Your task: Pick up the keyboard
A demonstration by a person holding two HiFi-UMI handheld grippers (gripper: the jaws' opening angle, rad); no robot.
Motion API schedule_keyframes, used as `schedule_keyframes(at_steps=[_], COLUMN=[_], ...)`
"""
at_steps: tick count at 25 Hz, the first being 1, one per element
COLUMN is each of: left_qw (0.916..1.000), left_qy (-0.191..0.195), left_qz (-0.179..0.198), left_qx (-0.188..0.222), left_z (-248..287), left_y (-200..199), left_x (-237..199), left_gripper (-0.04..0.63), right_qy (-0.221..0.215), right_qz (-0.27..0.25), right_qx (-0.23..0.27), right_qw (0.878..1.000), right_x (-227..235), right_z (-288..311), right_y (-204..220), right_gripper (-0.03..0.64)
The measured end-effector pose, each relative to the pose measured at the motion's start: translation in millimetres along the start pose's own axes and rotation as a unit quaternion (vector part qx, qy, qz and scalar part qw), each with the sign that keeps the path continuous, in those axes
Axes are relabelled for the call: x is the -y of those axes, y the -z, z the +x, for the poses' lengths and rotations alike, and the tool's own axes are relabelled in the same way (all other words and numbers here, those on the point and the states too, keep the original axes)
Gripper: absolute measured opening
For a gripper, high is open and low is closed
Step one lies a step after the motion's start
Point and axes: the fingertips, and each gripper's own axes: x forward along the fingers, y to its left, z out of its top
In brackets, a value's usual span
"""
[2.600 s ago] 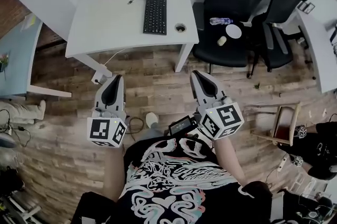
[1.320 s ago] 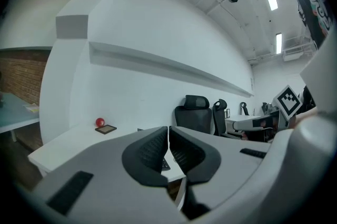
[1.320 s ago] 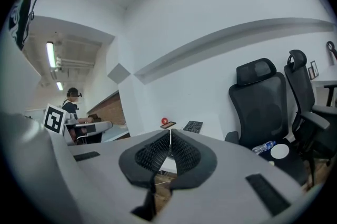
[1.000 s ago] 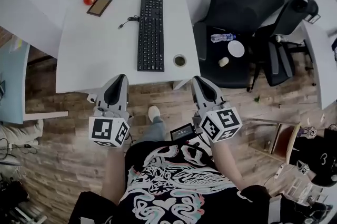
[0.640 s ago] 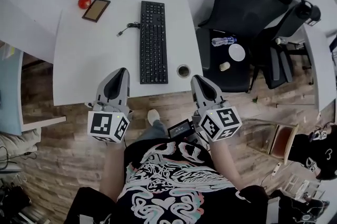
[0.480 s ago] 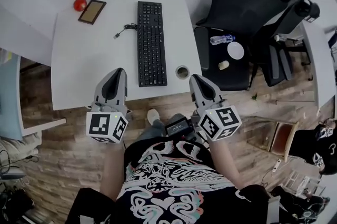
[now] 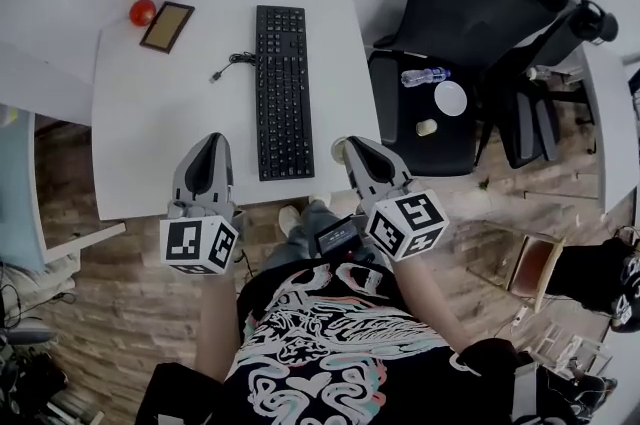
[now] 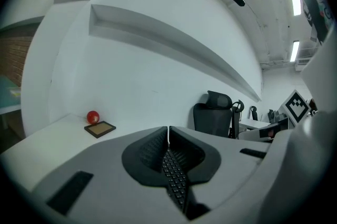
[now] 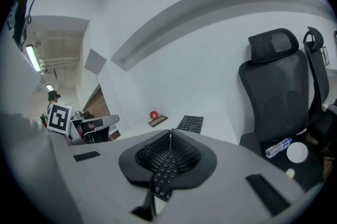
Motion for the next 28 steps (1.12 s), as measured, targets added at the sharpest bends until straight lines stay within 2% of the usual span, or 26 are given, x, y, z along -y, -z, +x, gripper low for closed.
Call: schedule_keyframes(at_steps=[4,15,23,28], left_qw=[0.9997,0.9981,0.9907,0.9853], left_qy=[-0.012,-0.021,0.022,0.047], left_qz=[-0.018,-0.010,-0.053,-0.059], left_qx=[-0.015,-0.057,-0.123,-0.153], left_z=[20,52,83,105], left_y=[9,30,58,75], left_x=[1,-6,-26,-32], left_gripper=[0.023,0.023,0.025,0.025], right_qy=[-0.015,-0.038,-0.008,0.009], right_qz=[0.010,0.036,0.067,0.070], right_qx=[-0.008,-0.039,-0.081,-0.104], right_qw=[1.000,0.998,0.994,0.992], right_x=[13,29,47,51], right_z=[15,50,78,93], right_y=[-3,11,26,40], right_gripper=[0.029,0.031,0.031,0.031])
